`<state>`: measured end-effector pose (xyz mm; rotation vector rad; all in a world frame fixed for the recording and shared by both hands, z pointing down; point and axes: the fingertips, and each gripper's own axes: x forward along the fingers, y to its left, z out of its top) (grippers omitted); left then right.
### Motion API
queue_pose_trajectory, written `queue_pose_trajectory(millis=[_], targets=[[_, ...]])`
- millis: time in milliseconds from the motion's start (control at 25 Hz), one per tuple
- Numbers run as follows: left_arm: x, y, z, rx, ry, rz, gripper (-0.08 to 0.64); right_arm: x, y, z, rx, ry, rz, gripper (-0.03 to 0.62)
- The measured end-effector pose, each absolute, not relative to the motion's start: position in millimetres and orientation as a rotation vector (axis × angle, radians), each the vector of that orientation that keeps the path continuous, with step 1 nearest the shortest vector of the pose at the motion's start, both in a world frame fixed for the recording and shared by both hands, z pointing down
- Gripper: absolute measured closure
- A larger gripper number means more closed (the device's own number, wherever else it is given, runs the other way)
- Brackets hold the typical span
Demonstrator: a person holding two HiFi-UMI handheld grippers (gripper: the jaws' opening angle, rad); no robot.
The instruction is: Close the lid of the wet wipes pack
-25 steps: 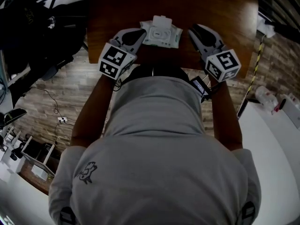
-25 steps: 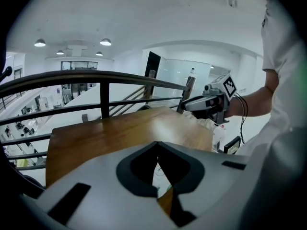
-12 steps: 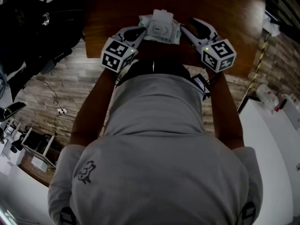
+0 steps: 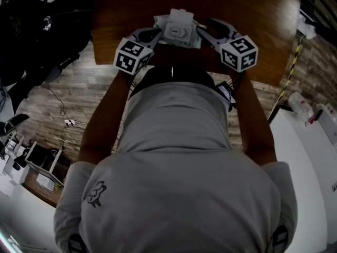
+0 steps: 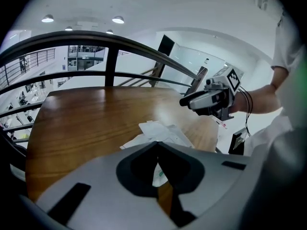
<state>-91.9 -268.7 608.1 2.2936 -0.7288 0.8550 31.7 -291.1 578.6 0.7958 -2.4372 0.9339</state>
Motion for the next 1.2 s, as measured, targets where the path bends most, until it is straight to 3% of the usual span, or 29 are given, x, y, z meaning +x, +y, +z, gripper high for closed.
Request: queue_pose_trajectory(millis=[1200], targets=[[-98.0, -276.6, 671.8, 2.172, -0.627, 0.962, 0.548, 5.0, -316.8, 652.9, 0.599, -2.333, 1.042, 0.393]])
